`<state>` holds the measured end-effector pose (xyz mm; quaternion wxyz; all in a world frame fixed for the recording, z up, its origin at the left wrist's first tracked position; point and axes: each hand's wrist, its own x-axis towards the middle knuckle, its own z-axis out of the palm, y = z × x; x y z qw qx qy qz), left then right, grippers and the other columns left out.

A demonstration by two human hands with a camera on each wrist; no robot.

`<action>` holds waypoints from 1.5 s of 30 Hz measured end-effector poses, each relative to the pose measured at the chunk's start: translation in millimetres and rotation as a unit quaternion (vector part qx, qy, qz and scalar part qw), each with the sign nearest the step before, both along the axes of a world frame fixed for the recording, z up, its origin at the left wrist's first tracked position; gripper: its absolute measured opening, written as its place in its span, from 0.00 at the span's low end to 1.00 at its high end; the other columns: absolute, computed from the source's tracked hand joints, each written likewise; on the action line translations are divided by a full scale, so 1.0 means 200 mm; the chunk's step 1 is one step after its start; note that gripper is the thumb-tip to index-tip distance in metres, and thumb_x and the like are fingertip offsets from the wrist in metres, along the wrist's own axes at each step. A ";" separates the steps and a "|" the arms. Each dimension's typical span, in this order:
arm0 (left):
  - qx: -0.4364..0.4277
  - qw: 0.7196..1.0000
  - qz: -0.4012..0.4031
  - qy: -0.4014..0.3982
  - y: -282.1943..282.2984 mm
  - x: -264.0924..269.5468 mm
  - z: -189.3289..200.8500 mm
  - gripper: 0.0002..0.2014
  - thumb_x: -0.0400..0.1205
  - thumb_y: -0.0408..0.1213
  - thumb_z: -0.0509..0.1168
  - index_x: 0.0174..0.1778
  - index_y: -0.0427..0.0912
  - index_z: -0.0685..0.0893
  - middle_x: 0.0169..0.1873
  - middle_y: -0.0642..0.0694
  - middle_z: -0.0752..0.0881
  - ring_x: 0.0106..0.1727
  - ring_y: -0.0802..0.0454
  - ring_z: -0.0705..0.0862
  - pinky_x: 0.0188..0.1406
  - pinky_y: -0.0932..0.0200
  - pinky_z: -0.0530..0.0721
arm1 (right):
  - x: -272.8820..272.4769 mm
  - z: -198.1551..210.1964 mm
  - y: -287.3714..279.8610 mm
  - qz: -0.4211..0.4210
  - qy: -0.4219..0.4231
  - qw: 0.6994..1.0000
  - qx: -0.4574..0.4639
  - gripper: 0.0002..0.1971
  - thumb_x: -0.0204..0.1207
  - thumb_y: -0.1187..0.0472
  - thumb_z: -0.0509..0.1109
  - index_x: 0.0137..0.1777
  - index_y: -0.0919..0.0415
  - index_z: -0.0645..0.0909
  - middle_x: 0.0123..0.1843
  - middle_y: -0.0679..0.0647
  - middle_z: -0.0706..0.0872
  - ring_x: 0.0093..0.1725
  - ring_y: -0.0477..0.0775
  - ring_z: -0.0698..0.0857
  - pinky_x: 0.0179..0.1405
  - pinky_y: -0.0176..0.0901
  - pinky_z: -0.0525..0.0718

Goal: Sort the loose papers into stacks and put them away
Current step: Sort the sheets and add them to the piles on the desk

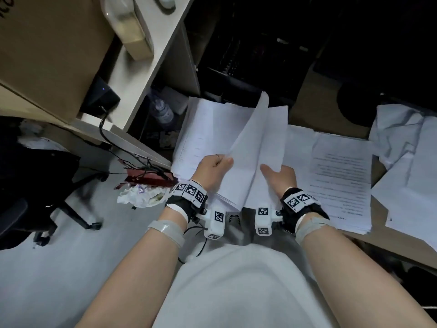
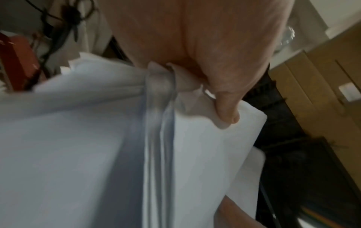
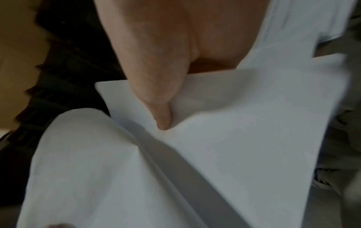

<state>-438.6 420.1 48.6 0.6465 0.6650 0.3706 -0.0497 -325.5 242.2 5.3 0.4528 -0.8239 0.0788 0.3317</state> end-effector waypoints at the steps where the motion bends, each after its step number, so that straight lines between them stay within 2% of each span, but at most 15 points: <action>1: 0.013 1.000 -0.019 0.004 -0.03 0.03 -0.01 0.17 0.81 0.51 0.65 0.37 0.41 0.80 0.30 0.49 0.72 0.34 0.50 0.67 0.36 0.52 0.66 | 0.00 -0.03 -0.06 -0.015 -0.015 1.000 -0.017 0.16 0.76 0.50 0.74 0.34 0.61 0.80 0.34 0.50 0.85 0.35 0.55 0.83 0.42 0.44 0.80; 5: 0.024 1.000 -0.008 0.008 -0.14 0.12 -0.08 0.18 0.82 0.47 0.66 0.26 0.49 0.75 0.24 0.57 0.70 0.32 0.50 0.66 0.37 0.56 0.66 | 0.01 -0.07 -0.27 -0.045 -0.048 0.993 -0.098 0.24 0.77 0.54 0.71 0.26 0.55 0.61 0.26 0.53 0.64 0.30 0.56 0.64 0.29 0.46 0.60; 11: 0.110 0.994 0.012 0.011 -0.09 0.21 -0.04 0.23 0.86 0.40 0.63 0.23 0.49 0.68 0.15 0.58 0.65 0.25 0.57 0.62 0.22 0.64 0.61 | 0.09 -0.15 -0.39 -0.092 -0.008 0.982 -0.164 0.12 0.77 0.46 0.66 0.38 0.51 0.73 0.52 0.60 0.81 0.51 0.57 0.79 0.53 0.47 0.74; 13: 0.132 0.991 0.001 0.013 -0.04 0.22 -0.05 0.23 0.85 0.41 0.62 0.24 0.48 0.66 0.18 0.57 0.64 0.25 0.56 0.61 0.25 0.58 0.60 | 0.12 -0.16 -0.38 -0.097 0.001 0.980 -0.171 0.17 0.81 0.50 0.66 0.62 0.60 0.83 0.70 0.61 0.83 0.68 0.63 0.81 0.67 0.50 0.76; 14: 0.138 0.990 0.003 0.015 -0.02 0.22 -0.05 0.22 0.85 0.42 0.63 0.24 0.47 0.66 0.20 0.57 0.64 0.26 0.54 0.61 0.27 0.57 0.59 | 0.13 -0.17 -0.35 -0.100 0.012 0.979 -0.176 0.23 0.83 0.54 0.65 0.75 0.63 0.77 0.77 0.60 0.78 0.75 0.63 0.77 0.72 0.49 0.74; 16: 0.139 0.990 0.007 0.013 0.01 0.21 -0.05 0.21 0.84 0.44 0.63 0.25 0.48 0.67 0.22 0.55 0.65 0.29 0.52 0.63 0.31 0.56 0.60 | 0.14 -0.16 -0.29 -0.100 0.029 0.978 -0.179 0.29 0.84 0.59 0.64 0.84 0.62 0.66 0.82 0.58 0.72 0.79 0.63 0.73 0.74 0.49 0.72; 20: 0.135 0.991 -0.008 0.010 0.02 0.17 -0.09 0.21 0.86 0.45 0.63 0.26 0.48 0.70 0.23 0.54 0.68 0.29 0.52 0.65 0.31 0.56 0.62 | 0.12 -0.14 -0.20 -0.111 0.024 0.977 -0.181 0.38 0.80 0.62 0.67 0.87 0.52 0.56 0.78 0.63 0.75 0.69 0.67 0.81 0.57 0.51 0.80; 23: 0.122 0.993 -0.002 0.009 0.01 0.16 -0.09 0.21 0.87 0.42 0.64 0.26 0.47 0.70 0.22 0.55 0.70 0.27 0.55 0.66 0.28 0.59 0.63 | 0.12 -0.14 -0.19 -0.080 0.012 0.983 -0.165 0.39 0.81 0.63 0.66 0.88 0.50 0.52 0.80 0.61 0.73 0.67 0.67 0.81 0.50 0.46 0.76; 28: 0.091 0.996 0.007 -0.003 -0.03 0.18 -0.06 0.22 0.87 0.41 0.64 0.24 0.49 0.75 0.16 0.61 0.73 0.21 0.64 0.68 0.24 0.68 0.66 | 0.14 -0.09 -0.22 -0.032 -0.001 0.990 -0.136 0.39 0.79 0.63 0.66 0.88 0.48 0.54 0.87 0.55 0.63 0.80 0.62 0.70 0.65 0.51 0.76; 32: 0.080 0.997 0.010 -0.021 -0.07 0.21 -0.05 0.24 0.86 0.48 0.63 0.23 0.50 0.70 0.21 0.57 0.67 0.27 0.53 0.64 0.31 0.57 0.63 | 0.15 -0.03 -0.22 0.025 -0.048 0.989 -0.138 0.35 0.78 0.56 0.70 0.85 0.48 0.63 0.89 0.48 0.56 0.87 0.54 0.53 0.83 0.59 0.61; 35: 0.056 0.997 0.048 -0.033 -0.12 0.23 -0.02 0.23 0.88 0.45 0.62 0.27 0.49 0.64 0.22 0.57 0.63 0.26 0.56 0.61 0.26 0.62 0.63 | 0.15 0.03 -0.16 0.027 -0.086 0.995 -0.039 0.26 0.77 0.53 0.73 0.76 0.49 0.78 0.83 0.50 0.71 0.82 0.53 0.67 0.81 0.56 0.66; 38: 0.051 0.998 0.030 -0.036 -0.15 0.25 -0.02 0.23 0.89 0.47 0.59 0.28 0.49 0.63 0.23 0.58 0.63 0.25 0.58 0.61 0.26 0.62 0.62 | 0.13 0.14 -0.07 0.030 -0.017 0.992 0.118 0.24 0.79 0.54 0.75 0.74 0.54 0.79 0.71 0.48 0.83 0.69 0.48 0.82 0.73 0.54 0.79; 41: 0.015 0.999 0.033 -0.040 -0.15 0.26 -0.01 0.21 0.90 0.48 0.57 0.31 0.43 0.73 0.26 0.55 0.74 0.29 0.60 0.72 0.31 0.65 0.73 | 0.10 0.22 -0.03 0.046 0.018 0.982 0.182 0.28 0.78 0.56 0.76 0.78 0.56 0.75 0.69 0.44 0.83 0.67 0.43 0.82 0.74 0.46 0.79; 43: -0.026 0.998 0.036 -0.045 -0.15 0.27 -0.02 0.20 0.90 0.49 0.58 0.44 0.35 0.82 0.38 0.48 0.84 0.40 0.57 0.82 0.48 0.63 0.81 | 0.09 0.26 -0.02 0.061 0.020 0.979 0.193 0.31 0.78 0.56 0.77 0.80 0.55 0.71 0.65 0.36 0.81 0.68 0.38 0.80 0.74 0.39 0.75; 45: -0.051 0.997 0.039 -0.053 -0.16 0.27 0.00 0.18 0.90 0.45 0.59 0.50 0.32 0.84 0.41 0.45 0.86 0.43 0.58 0.85 0.51 0.63 0.83 | 0.09 0.30 -0.03 0.073 0.029 0.978 0.196 0.34 0.78 0.53 0.76 0.82 0.54 0.68 0.64 0.33 0.79 0.66 0.34 0.79 0.71 0.35 0.75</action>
